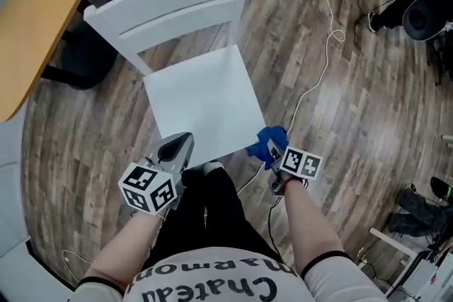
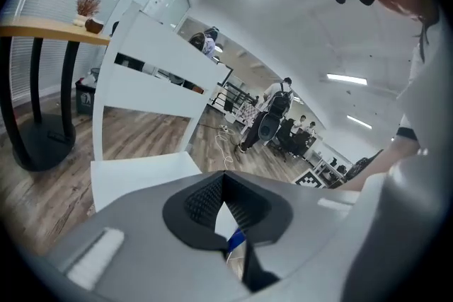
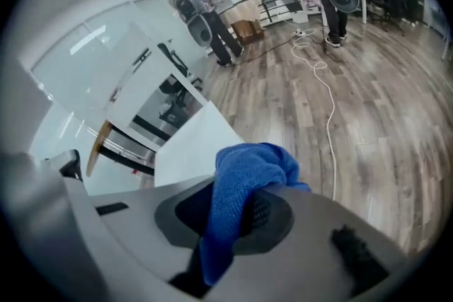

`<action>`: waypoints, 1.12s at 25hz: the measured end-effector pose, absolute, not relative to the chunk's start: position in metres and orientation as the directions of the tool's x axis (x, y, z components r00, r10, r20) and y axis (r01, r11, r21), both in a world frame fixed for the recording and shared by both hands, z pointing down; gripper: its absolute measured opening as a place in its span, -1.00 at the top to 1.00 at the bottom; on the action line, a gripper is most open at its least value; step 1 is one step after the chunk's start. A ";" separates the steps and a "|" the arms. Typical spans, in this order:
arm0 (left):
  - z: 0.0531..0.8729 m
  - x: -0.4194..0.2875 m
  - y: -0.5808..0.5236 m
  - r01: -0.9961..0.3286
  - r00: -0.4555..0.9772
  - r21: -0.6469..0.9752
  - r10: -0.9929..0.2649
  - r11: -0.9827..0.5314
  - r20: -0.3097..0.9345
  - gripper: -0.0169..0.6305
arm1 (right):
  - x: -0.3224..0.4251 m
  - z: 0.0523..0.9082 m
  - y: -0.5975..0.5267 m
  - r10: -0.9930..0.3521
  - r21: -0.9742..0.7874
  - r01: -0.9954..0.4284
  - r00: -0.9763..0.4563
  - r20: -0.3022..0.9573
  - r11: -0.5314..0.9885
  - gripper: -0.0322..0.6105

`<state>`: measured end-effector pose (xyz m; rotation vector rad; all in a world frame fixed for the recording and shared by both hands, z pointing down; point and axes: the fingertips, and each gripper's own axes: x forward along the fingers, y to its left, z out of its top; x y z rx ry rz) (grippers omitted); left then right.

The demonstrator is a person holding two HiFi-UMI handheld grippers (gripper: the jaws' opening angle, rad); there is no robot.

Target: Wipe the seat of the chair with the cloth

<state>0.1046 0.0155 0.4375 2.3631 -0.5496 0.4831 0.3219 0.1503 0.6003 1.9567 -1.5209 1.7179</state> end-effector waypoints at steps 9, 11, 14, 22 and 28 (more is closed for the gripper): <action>0.299 0.162 0.042 -0.235 0.957 0.579 -0.081 -0.781 0.279 0.93 | 0.315 0.431 0.113 -0.805 -0.585 -0.785 -0.207 0.556 -0.203 0.72; 0.266 0.167 0.052 -0.173 0.969 0.548 -0.043 -0.818 0.241 0.93 | 0.316 0.374 0.107 -0.871 -0.588 -0.794 -0.170 0.461 -0.156 0.72; 0.220 0.168 0.059 -0.077 0.985 0.500 0.011 -0.863 0.170 0.93 | 0.323 0.289 0.107 -0.948 -0.564 -0.817 -0.074 0.310 -0.121 0.72; 0.145 0.112 0.055 0.024 0.996 0.433 0.056 -0.901 0.063 0.93 | 0.282 0.140 0.130 -0.993 -0.415 -0.903 0.075 0.090 -0.106 0.72; 0.108 0.070 0.064 0.122 0.991 0.414 0.130 -0.902 -0.008 0.93 | 0.215 0.075 0.153 -0.993 -0.342 -0.934 0.118 -0.030 -0.101 0.72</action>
